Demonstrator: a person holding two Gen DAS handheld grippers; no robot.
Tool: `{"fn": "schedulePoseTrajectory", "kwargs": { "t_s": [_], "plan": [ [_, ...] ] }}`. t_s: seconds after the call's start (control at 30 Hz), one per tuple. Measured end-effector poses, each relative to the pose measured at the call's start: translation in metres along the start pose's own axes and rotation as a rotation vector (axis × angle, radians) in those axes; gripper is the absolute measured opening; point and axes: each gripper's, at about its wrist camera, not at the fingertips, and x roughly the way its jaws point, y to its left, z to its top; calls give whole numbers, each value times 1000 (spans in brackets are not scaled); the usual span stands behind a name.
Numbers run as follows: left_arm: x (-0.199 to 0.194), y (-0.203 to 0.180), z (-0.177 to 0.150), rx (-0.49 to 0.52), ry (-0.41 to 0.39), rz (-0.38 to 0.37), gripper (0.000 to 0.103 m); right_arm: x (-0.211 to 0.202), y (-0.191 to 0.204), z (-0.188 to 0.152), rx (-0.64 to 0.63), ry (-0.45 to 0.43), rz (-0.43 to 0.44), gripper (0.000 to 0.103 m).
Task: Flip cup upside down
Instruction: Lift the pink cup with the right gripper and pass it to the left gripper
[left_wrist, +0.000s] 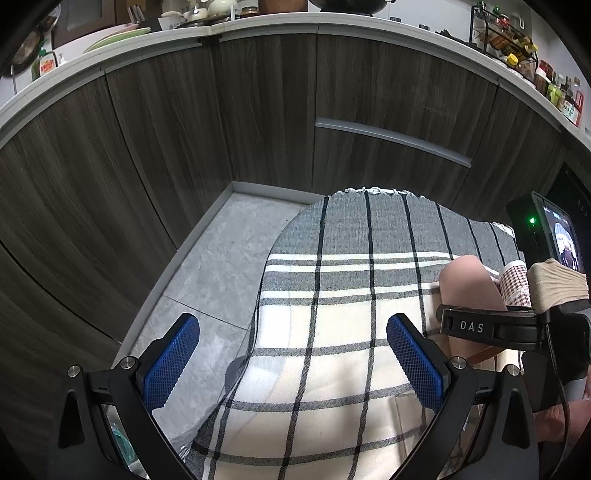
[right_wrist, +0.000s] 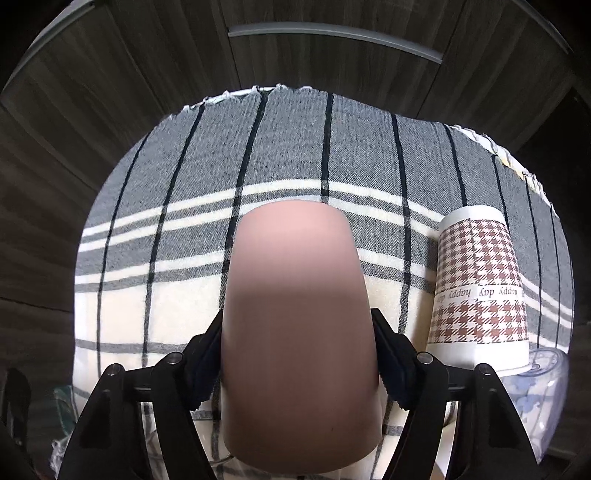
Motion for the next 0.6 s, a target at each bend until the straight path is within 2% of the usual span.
{"fn": "schedulePoseTrajectory", "kwargs": {
  "t_s": [0.17,0.37,0.6],
  "plan": [
    [-11,-1,1,4,-14,-1,103,-16,2,0,-3,-52,3,71],
    [-47,-2,2,9,-62,3,103,-67,-4,-9,22,-136,33,71],
    [-101,-5,-15,27,-110,-10,103,-142,-13,-53,53,-216,84,71]
  ]
}}
